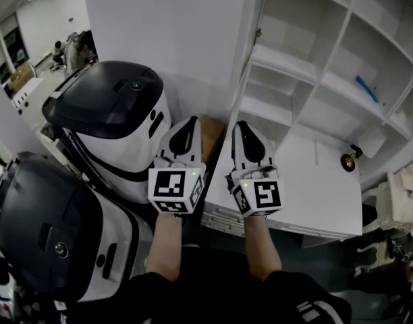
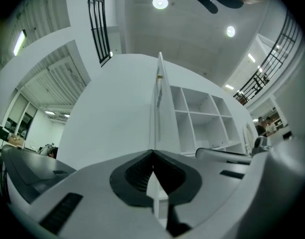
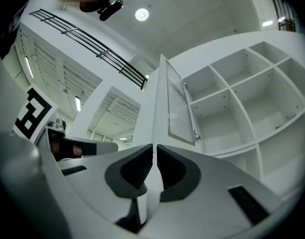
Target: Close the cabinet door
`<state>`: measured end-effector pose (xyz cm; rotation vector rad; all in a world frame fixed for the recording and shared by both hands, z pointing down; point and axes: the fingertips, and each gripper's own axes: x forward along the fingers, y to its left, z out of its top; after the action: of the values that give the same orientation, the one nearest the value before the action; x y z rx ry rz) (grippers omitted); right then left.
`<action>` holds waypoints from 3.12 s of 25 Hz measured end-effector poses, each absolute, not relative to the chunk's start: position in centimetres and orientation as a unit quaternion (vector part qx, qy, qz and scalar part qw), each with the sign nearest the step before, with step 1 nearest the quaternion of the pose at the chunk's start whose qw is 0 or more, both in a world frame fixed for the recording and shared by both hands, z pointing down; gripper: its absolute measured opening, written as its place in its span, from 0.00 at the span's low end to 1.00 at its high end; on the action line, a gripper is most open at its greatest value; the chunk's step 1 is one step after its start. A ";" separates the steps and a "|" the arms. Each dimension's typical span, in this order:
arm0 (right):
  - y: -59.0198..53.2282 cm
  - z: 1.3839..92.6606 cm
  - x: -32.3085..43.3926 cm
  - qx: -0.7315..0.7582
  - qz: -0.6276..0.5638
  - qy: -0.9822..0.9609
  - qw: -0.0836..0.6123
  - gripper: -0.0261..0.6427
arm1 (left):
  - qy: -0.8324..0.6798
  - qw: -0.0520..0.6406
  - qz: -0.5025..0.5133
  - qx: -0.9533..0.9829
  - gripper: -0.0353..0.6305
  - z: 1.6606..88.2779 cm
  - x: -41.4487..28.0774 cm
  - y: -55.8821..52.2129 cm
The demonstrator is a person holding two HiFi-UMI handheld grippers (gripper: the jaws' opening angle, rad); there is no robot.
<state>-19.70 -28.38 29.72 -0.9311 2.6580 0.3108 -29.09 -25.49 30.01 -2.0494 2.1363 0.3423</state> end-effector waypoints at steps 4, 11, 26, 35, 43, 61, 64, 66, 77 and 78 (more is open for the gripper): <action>-28.5 27.8 -21.1 -0.331 0.129 0.920 0.165 0.09 | 0.694 0.106 0.119 -0.702 0.07 27.5 -30.1 -26.8; -28.1 23.3 -20.4 -0.352 0.158 0.899 0.207 0.10 | 0.659 0.193 0.089 -0.721 0.07 22.5 -30.0 -28.1; -28.4 18.2 -23.0 -0.363 0.230 0.881 0.201 0.19 | 0.590 0.338 0.085 -0.729 0.07 11.4 -29.5 -29.9; -29.2 16.7 -24.0 -0.383 0.259 0.866 0.188 0.25 | 0.548 0.380 0.103 -0.738 0.07 7.6 -28.7 -31.2; -29.4 14.4 -24.3 -0.393 0.291 0.852 0.189 0.25 | 0.501 0.377 0.136 -0.767 0.14 3.4 -28.0 -30.9; -30.0 12.7 -24.8 -0.431 0.297 0.829 0.197 0.19 | 0.468 0.460 0.046 -0.753 0.19 -2.0 -26.2 -32.2; -30.4 12.8 -24.2 -0.427 0.288 0.834 0.195 0.19 | 0.467 0.479 0.029 -0.743 0.19 -2.1 -25.8 -32.8; -31.1 12.7 -23.0 -0.426 0.284 0.837 0.192 0.19 | 0.465 0.488 0.018 -0.738 0.19 -2.2 -24.7 -33.7; -30.9 12.6 -22.3 -0.421 0.273 0.840 0.206 0.19 | 0.430 0.532 -0.020 -0.730 0.19 -2.2 -23.9 -33.5; -31.0 12.5 -22.0 -0.423 0.270 0.839 0.210 0.19 | 0.430 0.533 -0.017 -0.728 0.19 -2.2 -23.6 -33.6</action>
<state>-21.99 -31.02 12.52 -1.1750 2.3343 0.7521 -23.62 -33.60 -2.23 -1.7362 1.0243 -0.0415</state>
